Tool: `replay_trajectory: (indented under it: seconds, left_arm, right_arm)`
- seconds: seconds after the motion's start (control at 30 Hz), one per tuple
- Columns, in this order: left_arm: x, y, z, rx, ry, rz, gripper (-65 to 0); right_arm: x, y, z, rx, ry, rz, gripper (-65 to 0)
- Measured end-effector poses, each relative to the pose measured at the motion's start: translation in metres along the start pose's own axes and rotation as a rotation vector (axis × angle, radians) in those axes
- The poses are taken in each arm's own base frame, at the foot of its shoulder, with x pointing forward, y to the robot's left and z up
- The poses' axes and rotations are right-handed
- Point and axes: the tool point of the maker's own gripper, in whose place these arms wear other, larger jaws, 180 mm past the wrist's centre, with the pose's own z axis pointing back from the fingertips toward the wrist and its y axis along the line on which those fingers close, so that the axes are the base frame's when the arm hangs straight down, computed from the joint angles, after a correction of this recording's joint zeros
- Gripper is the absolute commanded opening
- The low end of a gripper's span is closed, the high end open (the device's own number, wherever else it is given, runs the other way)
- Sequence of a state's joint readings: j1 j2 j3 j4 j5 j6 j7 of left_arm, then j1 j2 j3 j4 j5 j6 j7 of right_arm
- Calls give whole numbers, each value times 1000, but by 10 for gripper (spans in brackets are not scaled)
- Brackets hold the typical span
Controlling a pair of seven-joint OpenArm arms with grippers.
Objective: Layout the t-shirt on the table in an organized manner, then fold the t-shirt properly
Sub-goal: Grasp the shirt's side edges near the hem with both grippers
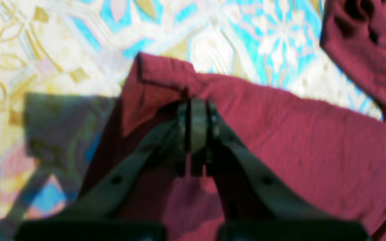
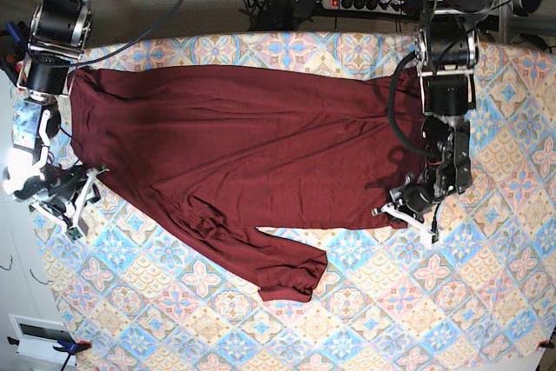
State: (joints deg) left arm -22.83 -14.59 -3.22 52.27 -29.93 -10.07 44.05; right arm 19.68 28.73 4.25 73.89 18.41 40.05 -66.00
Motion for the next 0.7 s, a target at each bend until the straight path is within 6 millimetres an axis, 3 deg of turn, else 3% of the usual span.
replay_trajectory:
  seconds: [0.13,0.3,0.47,0.6,0.63,0.7]
  left_arm:
    - [-5,-9,11,-14,-22,-43,-650]
    - [19,-11,34,-25,-122,-96,-650]
    - [14,5,52,0,-160,-53,-650]
    - [25,16,57,24,-190,-30,-650]
    - [27,18,57,29,-195,-22,-643]
    - [31,23,51,38,-186,7,-565]
  right_arm:
    - [15,3,-6,20,-7,31,-469]
    - [16,16,-21,60,3,62,-468]
    - [22,29,-41,111,29,109,-468]
    - [31,34,-44,124,8,121,-468]
    - [29,34,-44,125,10,121,-468]
    - [26,34,-45,123,22,123,-468]
